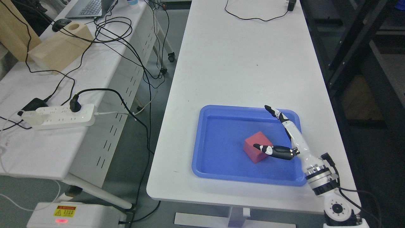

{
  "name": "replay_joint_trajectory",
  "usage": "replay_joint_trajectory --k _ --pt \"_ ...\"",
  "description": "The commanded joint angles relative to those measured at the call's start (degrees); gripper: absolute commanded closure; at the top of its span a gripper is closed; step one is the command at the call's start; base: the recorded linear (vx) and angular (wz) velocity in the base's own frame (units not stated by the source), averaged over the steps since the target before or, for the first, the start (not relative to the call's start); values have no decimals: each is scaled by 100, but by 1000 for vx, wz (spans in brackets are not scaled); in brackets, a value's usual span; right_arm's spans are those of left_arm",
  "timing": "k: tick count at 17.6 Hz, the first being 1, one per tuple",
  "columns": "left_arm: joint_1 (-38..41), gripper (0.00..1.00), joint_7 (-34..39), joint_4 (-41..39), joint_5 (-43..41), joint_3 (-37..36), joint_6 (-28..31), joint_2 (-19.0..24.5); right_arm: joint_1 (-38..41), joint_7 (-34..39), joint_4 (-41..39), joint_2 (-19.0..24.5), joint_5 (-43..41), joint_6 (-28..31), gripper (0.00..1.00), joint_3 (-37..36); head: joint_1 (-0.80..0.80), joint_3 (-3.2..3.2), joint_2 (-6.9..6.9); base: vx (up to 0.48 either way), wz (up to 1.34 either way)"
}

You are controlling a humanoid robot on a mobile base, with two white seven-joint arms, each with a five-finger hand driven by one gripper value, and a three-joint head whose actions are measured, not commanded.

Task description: Pick pink block from left shelf to tray

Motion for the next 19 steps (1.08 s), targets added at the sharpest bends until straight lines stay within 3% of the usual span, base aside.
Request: replay_joint_trajectory --k 1,5,8,19 --pt "114 0 1 -100 0 0 -3 100 -24 -13 -17 -100 -1782 -57 1 -503 0 0 0 0 0" --pt "114 0 1 -100 0 0 -3 100 -6 4 -8 -100 -2433 -118 1 -768 0 0 0 0 0" --pt "114 0 1 -100 0 0 -3 100 38 31 -8 -100 -2742 -556 1 -777 0 0 0 0 0" --pt "114 0 1 -100 0 0 -3 100 108 22 18 -100 -2796 -690 1 -777 0 0 0 -120 -16"
